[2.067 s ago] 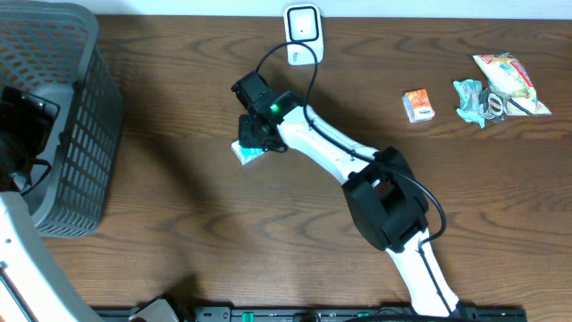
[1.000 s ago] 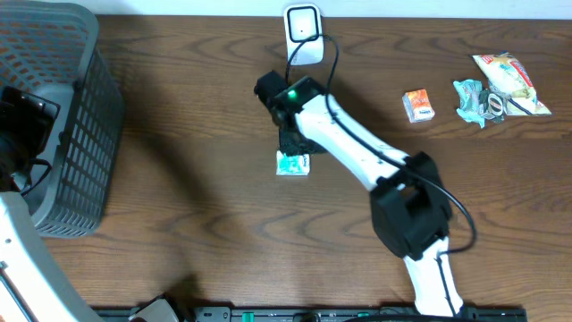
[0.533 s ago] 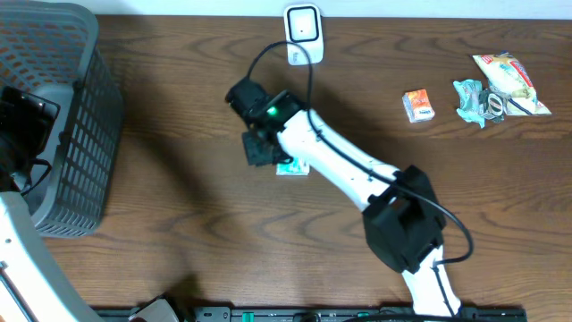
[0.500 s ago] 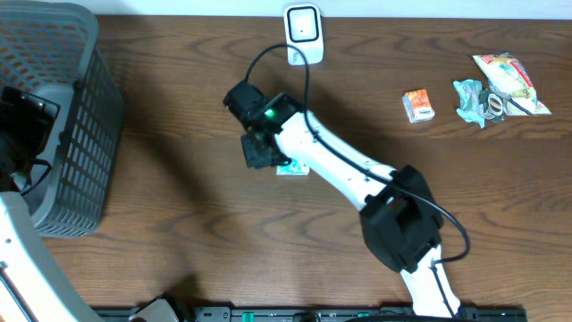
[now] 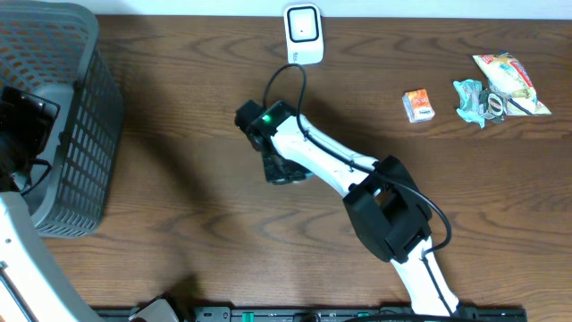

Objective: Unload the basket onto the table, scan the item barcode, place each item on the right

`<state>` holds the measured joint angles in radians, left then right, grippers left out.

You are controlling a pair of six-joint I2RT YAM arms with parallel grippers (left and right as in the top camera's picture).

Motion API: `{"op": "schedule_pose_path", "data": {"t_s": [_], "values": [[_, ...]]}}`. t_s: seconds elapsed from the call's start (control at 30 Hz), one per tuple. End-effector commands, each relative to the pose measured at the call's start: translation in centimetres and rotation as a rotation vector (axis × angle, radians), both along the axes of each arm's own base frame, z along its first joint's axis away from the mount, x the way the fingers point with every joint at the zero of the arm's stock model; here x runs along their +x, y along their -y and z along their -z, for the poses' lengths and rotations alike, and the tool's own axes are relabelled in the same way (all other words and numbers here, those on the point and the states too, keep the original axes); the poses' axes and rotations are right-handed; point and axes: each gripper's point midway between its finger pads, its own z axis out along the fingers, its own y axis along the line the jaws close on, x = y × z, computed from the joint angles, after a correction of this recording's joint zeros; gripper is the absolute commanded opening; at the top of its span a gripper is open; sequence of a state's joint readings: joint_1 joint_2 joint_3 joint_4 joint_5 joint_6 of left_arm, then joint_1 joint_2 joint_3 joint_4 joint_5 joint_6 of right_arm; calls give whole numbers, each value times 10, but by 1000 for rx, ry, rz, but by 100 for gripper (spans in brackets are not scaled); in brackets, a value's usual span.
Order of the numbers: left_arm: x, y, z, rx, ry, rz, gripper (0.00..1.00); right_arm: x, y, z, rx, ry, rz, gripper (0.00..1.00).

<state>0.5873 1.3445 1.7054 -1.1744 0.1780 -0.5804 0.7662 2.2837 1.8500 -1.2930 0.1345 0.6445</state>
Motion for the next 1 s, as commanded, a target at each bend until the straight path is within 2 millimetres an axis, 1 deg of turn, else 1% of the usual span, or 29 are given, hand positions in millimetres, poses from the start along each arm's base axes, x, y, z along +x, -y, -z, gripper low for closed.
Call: {"op": "schedule_pose_path", "data": {"t_s": [0.0, 0.1, 0.17, 0.33, 0.43, 0.53, 0.57, 0.63, 0.7, 0.77, 0.83, 0.87, 0.93, 0.97], "values": [[-2, -1, -6, 8, 14, -13, 98, 10, 48, -9, -183, 53, 88, 14], [-2, -1, -6, 8, 14, -13, 98, 10, 81, -20, -299, 52, 147, 15], [-2, -1, -6, 8, 14, -13, 98, 12, 92, -24, -310, 42, 177, 15], [-2, -1, -6, 8, 14, -13, 97, 21, 101, -38, -245, 50, 234, 18], [-2, -1, -6, 8, 14, -13, 98, 35, 103, -54, -184, 93, 195, 20], [-2, -1, -6, 8, 14, -13, 98, 46, 104, -71, -78, 128, 224, 23], [-2, -1, -6, 8, 14, -13, 98, 49, 100, -76, -12, 127, 224, 23], [-2, -1, -6, 8, 14, -13, 97, 56, 84, -87, 151, 114, 190, 24], [-2, -1, -6, 8, 14, -13, 98, 62, 62, -97, 333, 94, 121, 29], [-2, -1, -6, 8, 14, -13, 98, 63, 38, -106, 502, 66, 22, 36], [-2, -1, -6, 8, 14, -13, 98, 61, 23, -109, 588, 49, -56, 37], [-2, -1, -6, 8, 14, -13, 98, 61, 18, -108, 600, 45, -66, 37], [-2, -1, -6, 8, 14, -13, 98, 61, 10, -102, 602, 43, -81, 31], [-2, -1, -6, 8, 14, -13, 97, 61, 5, -99, 602, 41, -90, 31]]}}
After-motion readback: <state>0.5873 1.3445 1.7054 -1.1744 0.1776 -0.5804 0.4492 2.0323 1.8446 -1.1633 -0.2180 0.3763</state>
